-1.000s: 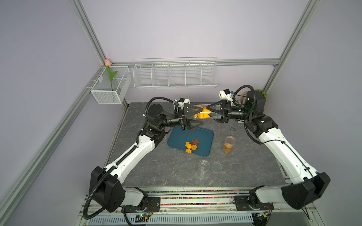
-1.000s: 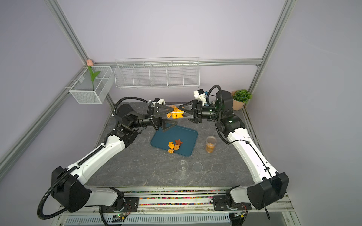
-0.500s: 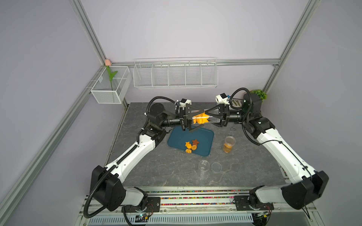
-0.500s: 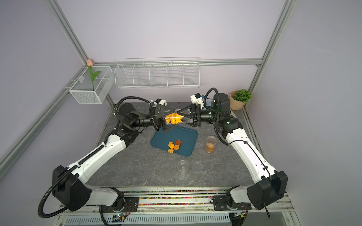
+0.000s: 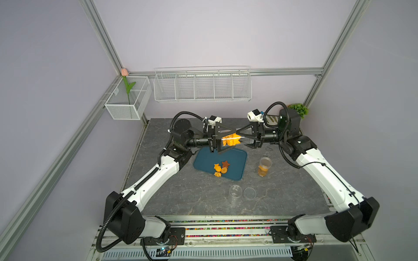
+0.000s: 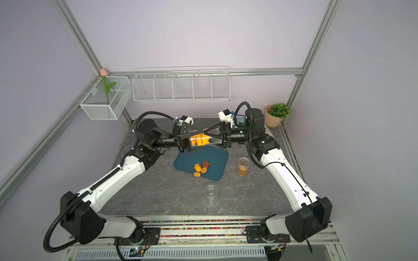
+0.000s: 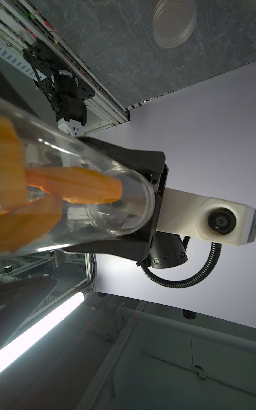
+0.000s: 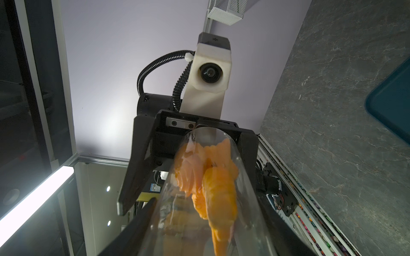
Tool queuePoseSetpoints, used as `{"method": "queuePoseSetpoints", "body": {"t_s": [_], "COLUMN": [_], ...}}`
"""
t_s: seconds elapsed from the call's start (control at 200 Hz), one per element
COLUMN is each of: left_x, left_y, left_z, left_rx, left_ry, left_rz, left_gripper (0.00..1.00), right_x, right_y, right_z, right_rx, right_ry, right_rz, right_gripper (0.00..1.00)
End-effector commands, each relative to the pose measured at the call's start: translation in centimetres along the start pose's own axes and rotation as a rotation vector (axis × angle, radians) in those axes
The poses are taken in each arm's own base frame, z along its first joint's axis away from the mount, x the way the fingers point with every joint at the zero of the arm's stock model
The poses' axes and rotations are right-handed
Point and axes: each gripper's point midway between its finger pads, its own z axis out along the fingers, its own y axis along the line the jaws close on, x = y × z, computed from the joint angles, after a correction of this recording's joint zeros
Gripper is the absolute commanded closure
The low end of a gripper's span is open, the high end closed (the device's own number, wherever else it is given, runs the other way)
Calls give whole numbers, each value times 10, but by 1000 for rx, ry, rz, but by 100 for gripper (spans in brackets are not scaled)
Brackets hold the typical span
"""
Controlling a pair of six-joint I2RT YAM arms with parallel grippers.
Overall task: Pour the cookies out of the jar
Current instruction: Pick up the jar from the center of the board.
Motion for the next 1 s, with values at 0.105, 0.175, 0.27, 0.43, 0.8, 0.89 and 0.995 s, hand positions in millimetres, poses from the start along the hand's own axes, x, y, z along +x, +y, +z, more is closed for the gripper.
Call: {"method": "queuePoseSetpoints", "body": {"t_s": [0.105,0.175,0.27,0.43,0.8,0.89,0.995], "left_x": [10,10,11,10,4,4,5], "left_y": [-13,-12,-11,-11,-14,-13,-12], "left_z": [-2,-2,-3,-2,0,1,0], "left_rx": [22,20,19,20,37,37,36], "left_ry": [16,15,17,15,11,12,12], "left_rz": [45,42,39,39,35,34,31], "left_gripper": [13,17,19,24,34,39,41], "right_x": [12,13,12,11,13,13,13], "right_y": [8,7,7,7,7,7,7], "right_z": [1,1,1,2,2,2,2], "right_rx": [-19,-18,-16,-17,-18,-18,-17], "right_ry": [48,49,46,49,55,56,53], "right_rz": [14,14,13,11,10,8,6], "right_gripper": [32,32,31,31,31,29,28]}}
